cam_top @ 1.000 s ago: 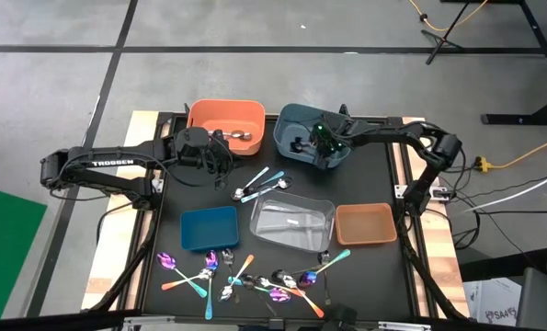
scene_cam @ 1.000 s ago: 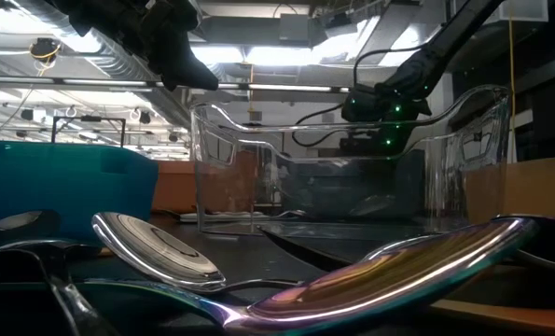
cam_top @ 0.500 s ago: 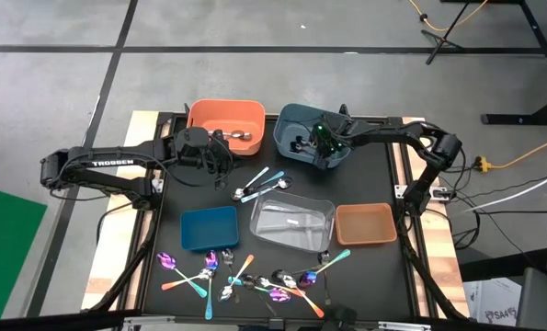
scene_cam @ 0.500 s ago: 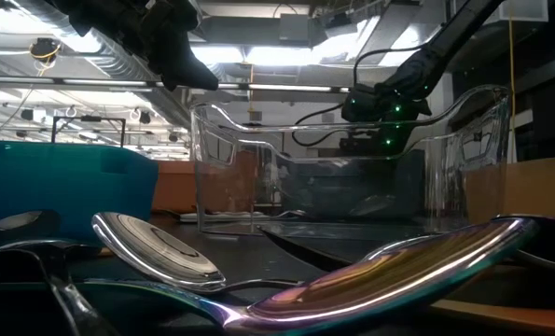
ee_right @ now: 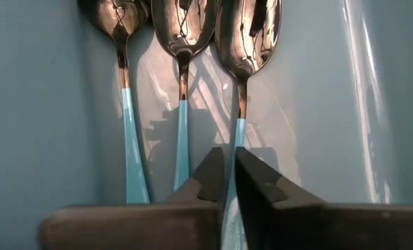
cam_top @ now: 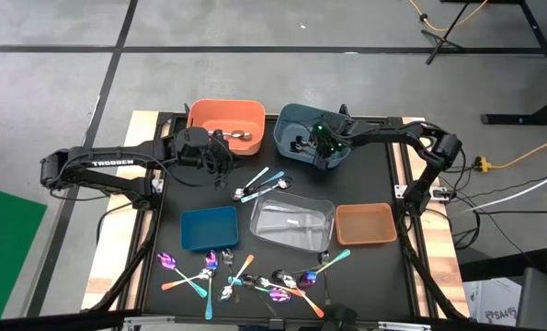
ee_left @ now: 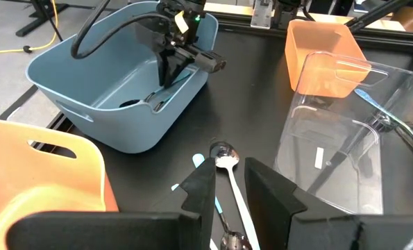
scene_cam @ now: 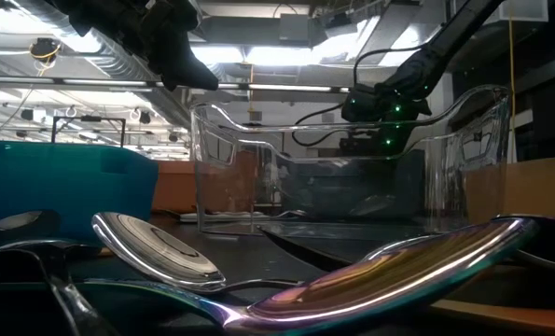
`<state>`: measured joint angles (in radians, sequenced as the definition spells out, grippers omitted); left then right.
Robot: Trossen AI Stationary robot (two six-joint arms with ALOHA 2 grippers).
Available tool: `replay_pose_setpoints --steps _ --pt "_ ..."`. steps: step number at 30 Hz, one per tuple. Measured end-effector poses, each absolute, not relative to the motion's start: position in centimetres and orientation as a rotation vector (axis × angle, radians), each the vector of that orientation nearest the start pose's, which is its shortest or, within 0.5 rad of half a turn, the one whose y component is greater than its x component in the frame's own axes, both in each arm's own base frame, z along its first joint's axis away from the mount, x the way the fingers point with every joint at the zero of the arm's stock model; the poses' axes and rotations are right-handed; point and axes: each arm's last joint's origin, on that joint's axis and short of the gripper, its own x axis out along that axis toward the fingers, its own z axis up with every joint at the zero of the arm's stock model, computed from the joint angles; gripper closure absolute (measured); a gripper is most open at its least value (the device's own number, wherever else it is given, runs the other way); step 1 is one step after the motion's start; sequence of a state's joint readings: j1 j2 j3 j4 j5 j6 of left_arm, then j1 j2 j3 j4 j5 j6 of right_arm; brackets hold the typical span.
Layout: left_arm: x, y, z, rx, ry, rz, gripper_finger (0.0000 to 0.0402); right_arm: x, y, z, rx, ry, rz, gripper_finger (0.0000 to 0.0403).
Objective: Sort silverware by color (type)
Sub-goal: Put the white patterned spoon into the orange bin
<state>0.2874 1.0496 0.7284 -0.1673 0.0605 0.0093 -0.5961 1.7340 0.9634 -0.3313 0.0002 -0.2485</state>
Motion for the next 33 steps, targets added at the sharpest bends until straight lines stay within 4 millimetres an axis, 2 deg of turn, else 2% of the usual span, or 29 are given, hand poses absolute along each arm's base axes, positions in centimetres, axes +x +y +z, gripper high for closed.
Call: replay_pose_setpoints --steps 5,10,28,33 --pt "21.66 6.22 26.67 -0.075 0.483 0.220 0.0329 26.83 -18.20 15.02 0.109 1.120 -0.396 0.0316" --pt "21.66 6.22 26.67 -0.075 0.483 0.220 0.0329 26.82 -18.20 15.04 0.109 1.120 -0.396 0.0291" --pt "21.66 6.22 26.67 -0.075 0.483 0.220 0.0329 26.74 -18.14 15.03 0.113 1.129 -0.394 0.0285" --pt "21.66 6.22 26.67 -0.075 0.483 0.220 0.0329 26.32 -17.85 15.71 0.128 1.139 -0.397 0.0285"
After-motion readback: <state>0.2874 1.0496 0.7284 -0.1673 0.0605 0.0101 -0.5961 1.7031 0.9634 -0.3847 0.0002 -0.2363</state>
